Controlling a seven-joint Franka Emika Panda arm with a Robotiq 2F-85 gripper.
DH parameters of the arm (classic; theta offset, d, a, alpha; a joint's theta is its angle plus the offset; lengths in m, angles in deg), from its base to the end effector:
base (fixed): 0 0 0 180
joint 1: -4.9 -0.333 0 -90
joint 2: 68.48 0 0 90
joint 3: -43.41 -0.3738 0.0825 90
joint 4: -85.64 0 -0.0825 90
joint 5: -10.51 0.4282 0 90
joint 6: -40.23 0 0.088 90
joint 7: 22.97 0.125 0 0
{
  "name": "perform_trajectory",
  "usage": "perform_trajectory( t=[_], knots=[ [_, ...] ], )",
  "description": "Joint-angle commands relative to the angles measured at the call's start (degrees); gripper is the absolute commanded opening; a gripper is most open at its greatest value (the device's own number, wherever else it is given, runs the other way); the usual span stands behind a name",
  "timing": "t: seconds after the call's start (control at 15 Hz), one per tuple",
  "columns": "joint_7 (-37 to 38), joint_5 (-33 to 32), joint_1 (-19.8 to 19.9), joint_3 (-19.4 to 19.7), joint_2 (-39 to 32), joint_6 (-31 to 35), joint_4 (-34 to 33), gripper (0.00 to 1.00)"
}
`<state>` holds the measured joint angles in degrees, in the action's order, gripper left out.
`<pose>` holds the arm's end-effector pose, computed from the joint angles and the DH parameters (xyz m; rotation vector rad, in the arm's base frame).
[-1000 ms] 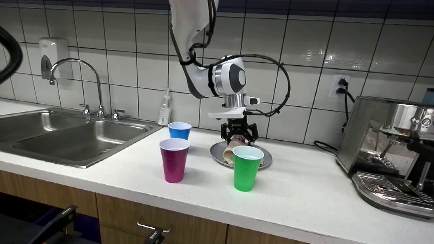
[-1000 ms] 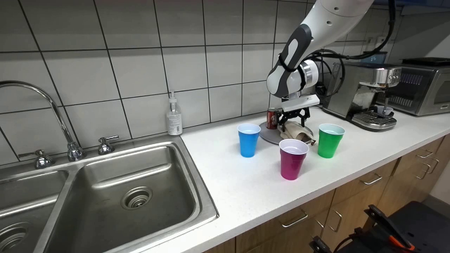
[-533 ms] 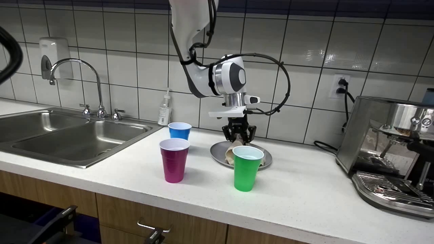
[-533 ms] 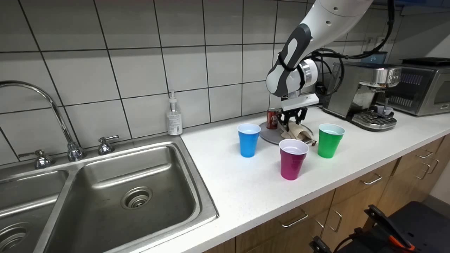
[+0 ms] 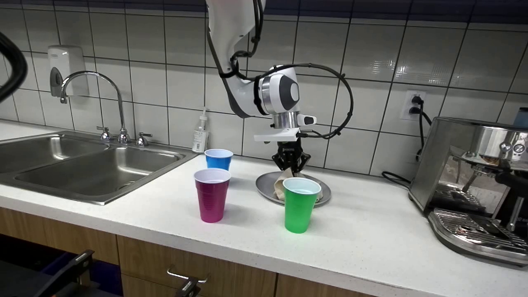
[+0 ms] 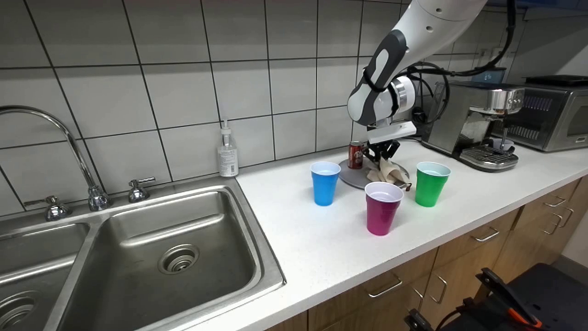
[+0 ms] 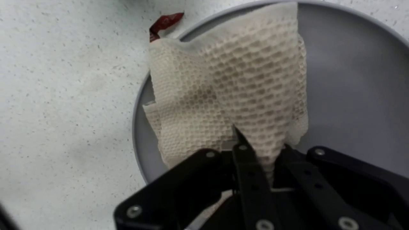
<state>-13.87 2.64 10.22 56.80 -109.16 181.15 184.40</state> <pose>0.7070 -0.2225 0.1805 2.8627 -0.4648 0.0259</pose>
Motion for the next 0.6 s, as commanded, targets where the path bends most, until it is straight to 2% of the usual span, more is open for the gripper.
perform_trajectory(
  t=[0.0,0.53],
  knots=[
    [0.6,-0.1,0.1,0.3,2.5,-1.3,-0.1,0.02],
    [1.2,0.3,1.7,1.5,7.5,-3.1,0.2,0.02]
  ],
)
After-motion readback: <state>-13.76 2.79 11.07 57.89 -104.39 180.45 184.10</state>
